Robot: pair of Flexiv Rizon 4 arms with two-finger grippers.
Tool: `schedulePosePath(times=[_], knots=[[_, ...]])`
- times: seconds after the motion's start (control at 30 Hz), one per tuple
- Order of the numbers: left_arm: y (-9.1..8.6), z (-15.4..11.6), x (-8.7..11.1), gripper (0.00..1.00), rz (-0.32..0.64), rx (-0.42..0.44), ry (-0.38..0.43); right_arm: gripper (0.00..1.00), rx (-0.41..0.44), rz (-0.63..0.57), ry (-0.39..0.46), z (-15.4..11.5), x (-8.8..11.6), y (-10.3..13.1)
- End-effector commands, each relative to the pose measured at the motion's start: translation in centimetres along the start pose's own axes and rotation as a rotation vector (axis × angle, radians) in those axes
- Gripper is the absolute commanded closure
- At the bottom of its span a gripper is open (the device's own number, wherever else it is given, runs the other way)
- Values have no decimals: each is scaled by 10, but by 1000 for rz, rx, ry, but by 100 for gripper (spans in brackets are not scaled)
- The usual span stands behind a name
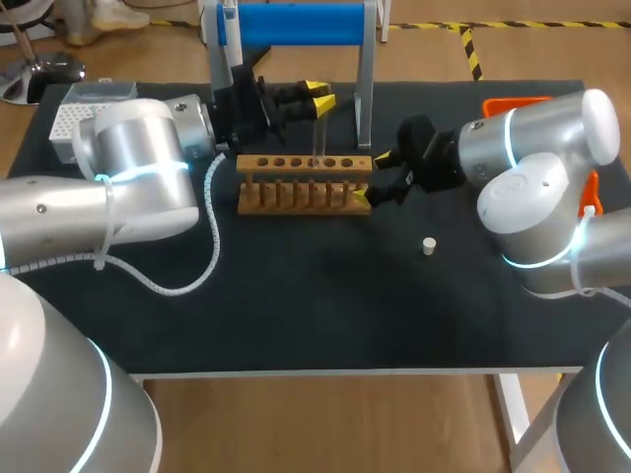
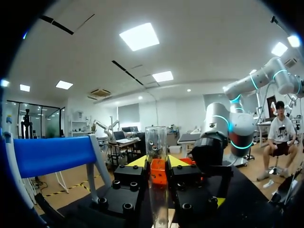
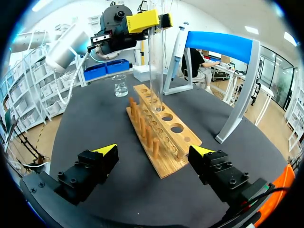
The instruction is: Invert the test tube, pick up the pipette, mount the tip to pipette, aspirate from beaker and dispense into the tube, eject the tip, return the pipette, and cap with the stopper.
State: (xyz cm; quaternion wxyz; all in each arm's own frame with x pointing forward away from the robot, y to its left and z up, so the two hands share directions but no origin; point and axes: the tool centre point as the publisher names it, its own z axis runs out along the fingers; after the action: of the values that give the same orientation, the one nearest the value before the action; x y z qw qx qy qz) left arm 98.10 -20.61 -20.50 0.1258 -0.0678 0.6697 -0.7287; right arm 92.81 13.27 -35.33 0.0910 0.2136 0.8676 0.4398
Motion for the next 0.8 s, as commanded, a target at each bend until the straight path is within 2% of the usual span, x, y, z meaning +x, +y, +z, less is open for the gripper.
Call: schedulePosePath(times=[0.03, 0.37, 0.8], knots=[[-2, 0, 1, 100, 13, 11, -1, 0, -2, -1, 1, -1, 0, -1], [-10, 1, -2, 100, 15, 12, -1, 0, -2, -1, 1, -1, 0, -1], [1, 2, -5, 100, -8, 13, -4, 0, -2, -1, 1, -1, 0, -1]])
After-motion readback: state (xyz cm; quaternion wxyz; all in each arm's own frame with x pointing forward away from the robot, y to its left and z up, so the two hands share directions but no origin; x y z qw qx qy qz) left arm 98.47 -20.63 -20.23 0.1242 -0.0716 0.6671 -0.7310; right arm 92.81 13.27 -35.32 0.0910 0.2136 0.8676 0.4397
